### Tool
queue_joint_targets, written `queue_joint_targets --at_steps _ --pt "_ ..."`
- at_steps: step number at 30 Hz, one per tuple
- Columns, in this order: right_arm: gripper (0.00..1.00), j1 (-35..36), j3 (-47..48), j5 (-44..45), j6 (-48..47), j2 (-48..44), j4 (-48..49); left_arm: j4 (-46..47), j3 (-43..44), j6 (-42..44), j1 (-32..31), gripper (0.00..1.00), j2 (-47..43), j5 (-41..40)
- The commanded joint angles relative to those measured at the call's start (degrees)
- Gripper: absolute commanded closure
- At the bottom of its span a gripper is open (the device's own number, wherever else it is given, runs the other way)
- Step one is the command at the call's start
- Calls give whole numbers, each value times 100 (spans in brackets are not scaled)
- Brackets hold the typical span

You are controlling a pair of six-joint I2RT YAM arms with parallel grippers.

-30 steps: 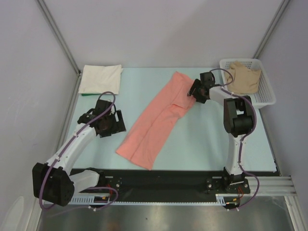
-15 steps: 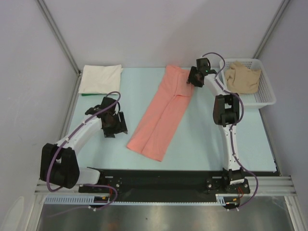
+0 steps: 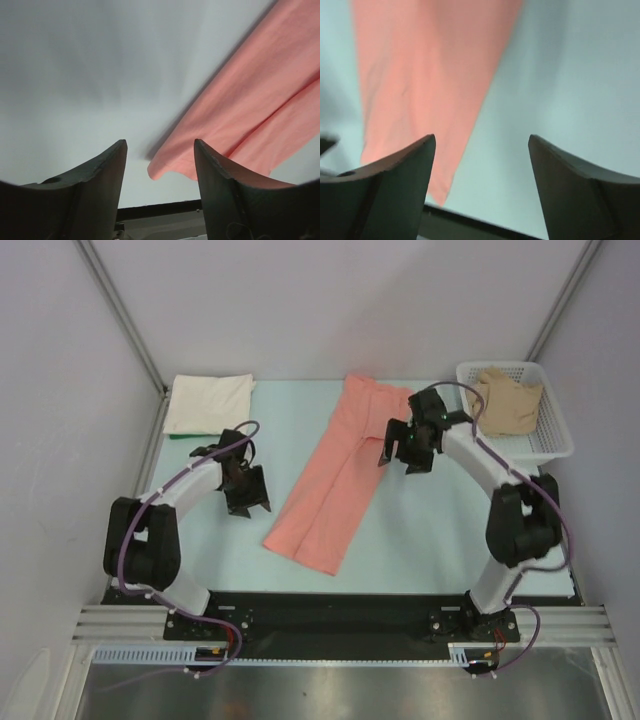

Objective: Fold and stack the t-shirts
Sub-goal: Fold the tshirt

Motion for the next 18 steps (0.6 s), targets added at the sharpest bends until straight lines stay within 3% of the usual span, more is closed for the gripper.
queue_joint_targets --at_steps 1,3,5,10,12,18 --pt "20 684 -1349 -1247 529 -1387 445 -59 265 287 117 40 204 279" --pt "23 1185 -1933 -1807 776 -1724 744 -16 239 349 117 40 248 385" --pt "24 1502 -2706 -1803 1265 -2179 1077 -51 213 367 117 41 240 376" --pt "21 2338 -4392 -1995 2514 -2603 2905 -129 -42 244 117 41 -461 69" --pt "22 2452 -4790 -1987 2902 -2683 3649 -182 -147 183 117 41 -708 -80" --pt "28 2962 -5187 -1723 3518 -2324 4374 -244 -428 -283 117 40 -1631 -108"
